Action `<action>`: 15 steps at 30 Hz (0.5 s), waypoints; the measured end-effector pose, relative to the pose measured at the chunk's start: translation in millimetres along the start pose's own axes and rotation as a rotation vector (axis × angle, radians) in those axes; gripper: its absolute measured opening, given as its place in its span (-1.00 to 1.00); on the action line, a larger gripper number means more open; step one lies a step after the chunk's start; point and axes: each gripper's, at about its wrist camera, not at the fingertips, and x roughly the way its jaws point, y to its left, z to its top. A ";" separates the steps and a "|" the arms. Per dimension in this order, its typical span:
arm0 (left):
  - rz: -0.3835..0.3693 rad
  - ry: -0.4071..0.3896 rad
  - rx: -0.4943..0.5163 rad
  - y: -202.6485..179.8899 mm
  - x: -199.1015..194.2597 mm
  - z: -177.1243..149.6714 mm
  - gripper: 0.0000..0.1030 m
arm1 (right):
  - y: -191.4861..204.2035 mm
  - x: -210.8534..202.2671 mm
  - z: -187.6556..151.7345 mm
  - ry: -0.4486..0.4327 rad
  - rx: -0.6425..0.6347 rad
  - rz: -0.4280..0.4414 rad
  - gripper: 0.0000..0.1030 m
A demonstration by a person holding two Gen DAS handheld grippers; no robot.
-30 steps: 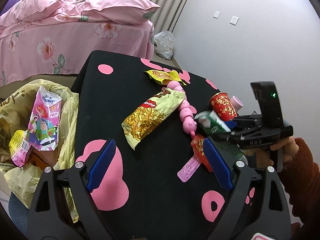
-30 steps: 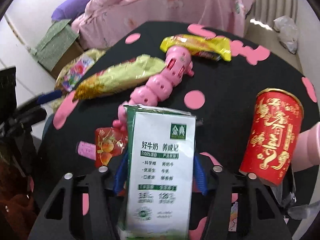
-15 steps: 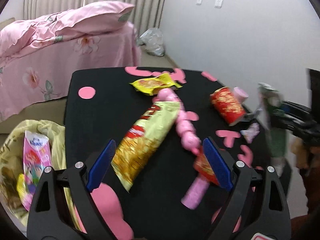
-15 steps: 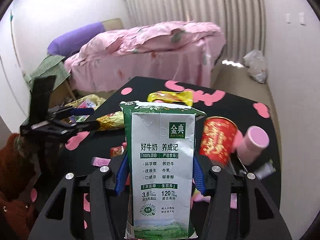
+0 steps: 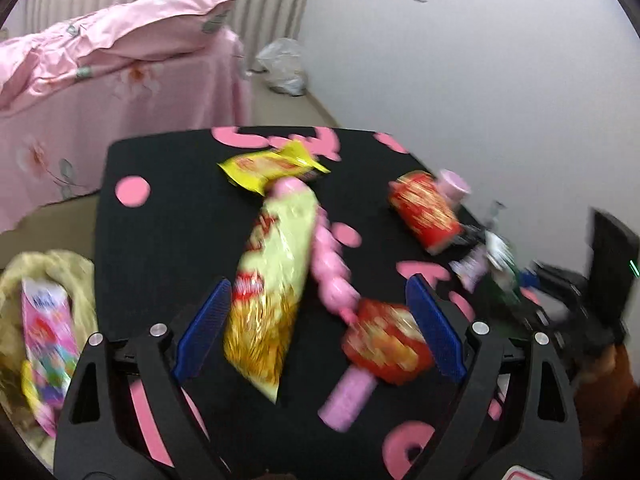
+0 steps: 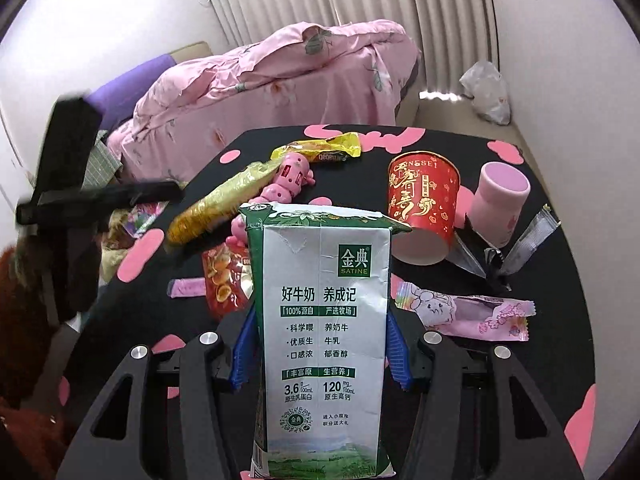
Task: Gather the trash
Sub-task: 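Grasp the gold chip bag with the left tool while the right tool holds the milk carton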
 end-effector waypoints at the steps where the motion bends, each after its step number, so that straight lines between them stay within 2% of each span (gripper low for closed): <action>1: 0.005 0.012 -0.001 1.8 7.1 6.3 0.60 | 2.8 -0.1 -1.0 -0.002 -0.013 -0.006 -0.02; 2: 0.003 0.035 -0.001 4.5 18.2 14.0 0.51 | 5.9 -0.3 -1.5 -0.005 -0.026 -0.013 -0.02; 6: 0.012 0.155 0.001 14.7 64.4 36.5 0.36 | 16.0 -2.7 -4.2 -0.012 -0.080 -0.037 -0.02; 8: 0.020 0.205 -0.011 18.4 79.8 38.9 0.08 | 17.7 -2.8 -4.8 -0.011 -0.093 -0.048 -0.02; 9: 0.019 0.228 -0.024 20.4 86.0 39.1 0.04 | 18.3 -2.7 -4.9 -0.011 -0.098 -0.051 -0.02; 11: -0.013 0.223 -0.054 23.1 83.3 40.6 -0.35 | 18.2 -2.8 -4.3 -0.015 -0.103 -0.059 -0.02; 12: -0.010 0.205 -0.061 22.7 77.9 40.4 -0.35 | 18.3 -3.6 -4.1 -0.020 -0.103 -0.063 -0.02; 15: -0.004 0.084 -0.063 14.7 43.1 35.8 -0.37 | 18.0 -4.7 0.3 -0.038 -0.095 -0.055 -0.02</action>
